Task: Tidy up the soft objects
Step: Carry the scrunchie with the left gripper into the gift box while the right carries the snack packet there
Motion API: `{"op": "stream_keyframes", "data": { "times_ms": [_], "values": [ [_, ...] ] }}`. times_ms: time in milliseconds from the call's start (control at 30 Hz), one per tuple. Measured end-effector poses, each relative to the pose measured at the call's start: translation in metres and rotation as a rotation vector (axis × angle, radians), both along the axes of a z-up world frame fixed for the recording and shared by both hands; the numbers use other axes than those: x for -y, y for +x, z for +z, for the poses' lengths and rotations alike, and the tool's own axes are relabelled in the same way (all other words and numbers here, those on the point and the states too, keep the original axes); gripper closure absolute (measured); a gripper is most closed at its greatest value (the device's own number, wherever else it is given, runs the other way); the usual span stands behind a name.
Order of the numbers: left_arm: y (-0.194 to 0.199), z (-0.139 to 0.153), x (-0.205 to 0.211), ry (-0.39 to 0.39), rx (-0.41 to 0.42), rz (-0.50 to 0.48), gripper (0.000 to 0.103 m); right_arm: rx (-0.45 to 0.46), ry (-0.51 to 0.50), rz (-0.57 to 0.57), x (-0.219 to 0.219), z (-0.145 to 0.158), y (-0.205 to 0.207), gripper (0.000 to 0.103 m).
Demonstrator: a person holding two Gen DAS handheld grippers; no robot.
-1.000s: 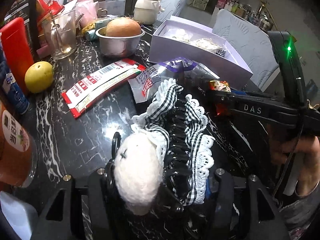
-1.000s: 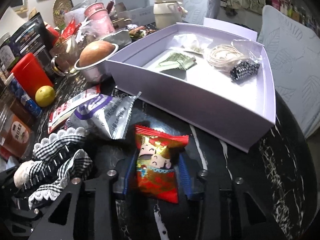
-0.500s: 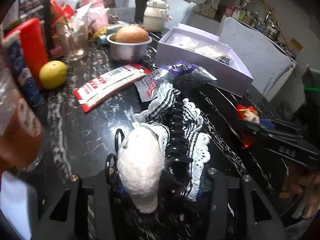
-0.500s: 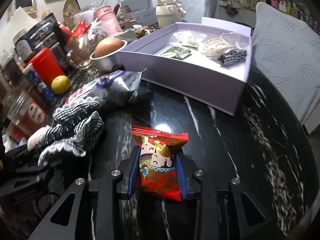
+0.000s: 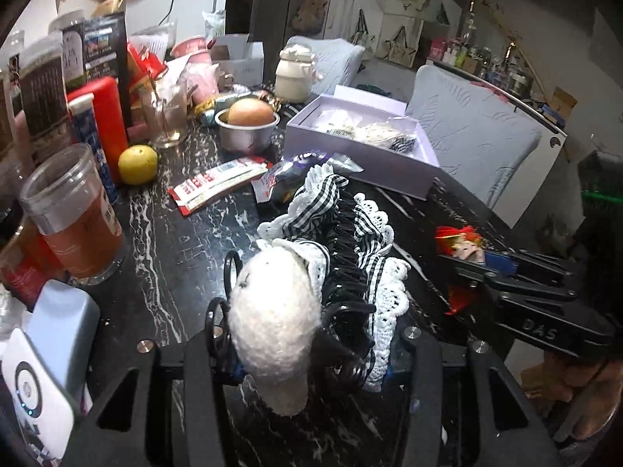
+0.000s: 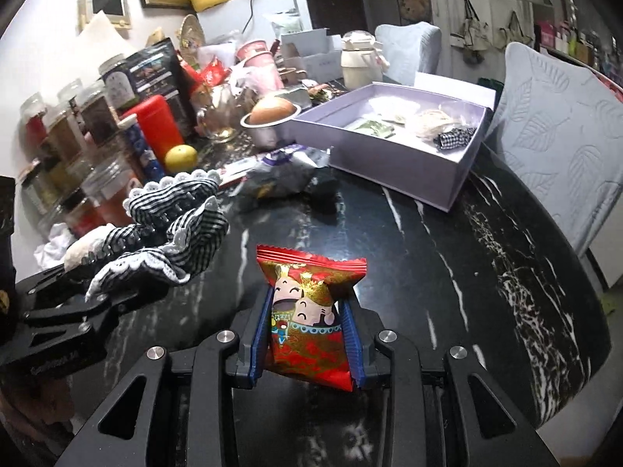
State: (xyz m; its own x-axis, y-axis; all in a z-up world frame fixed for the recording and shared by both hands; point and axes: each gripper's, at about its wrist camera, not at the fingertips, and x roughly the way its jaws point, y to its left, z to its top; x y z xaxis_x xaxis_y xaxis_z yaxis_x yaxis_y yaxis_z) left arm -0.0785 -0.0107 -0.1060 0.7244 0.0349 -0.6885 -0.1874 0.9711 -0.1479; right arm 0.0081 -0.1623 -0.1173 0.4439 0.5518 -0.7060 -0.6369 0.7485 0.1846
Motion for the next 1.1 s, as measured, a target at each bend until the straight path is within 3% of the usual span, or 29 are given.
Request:
{"op": "stream_keyframes", "data": {
  "times_ms": [567, 1100],
  "values": [
    [-0.024, 0.033, 0.013, 0.016, 0.091, -0.024, 0.056, 0.020, 0.052, -0.013, 0.010, 0.022, -0.032, 0.070],
    [0.044, 0.061, 0.028, 0.020, 0.116, -0.202, 0.056, 0.055, 0.065, -0.146, 0.035, 0.043, -0.001, 0.070]
  ]
}}
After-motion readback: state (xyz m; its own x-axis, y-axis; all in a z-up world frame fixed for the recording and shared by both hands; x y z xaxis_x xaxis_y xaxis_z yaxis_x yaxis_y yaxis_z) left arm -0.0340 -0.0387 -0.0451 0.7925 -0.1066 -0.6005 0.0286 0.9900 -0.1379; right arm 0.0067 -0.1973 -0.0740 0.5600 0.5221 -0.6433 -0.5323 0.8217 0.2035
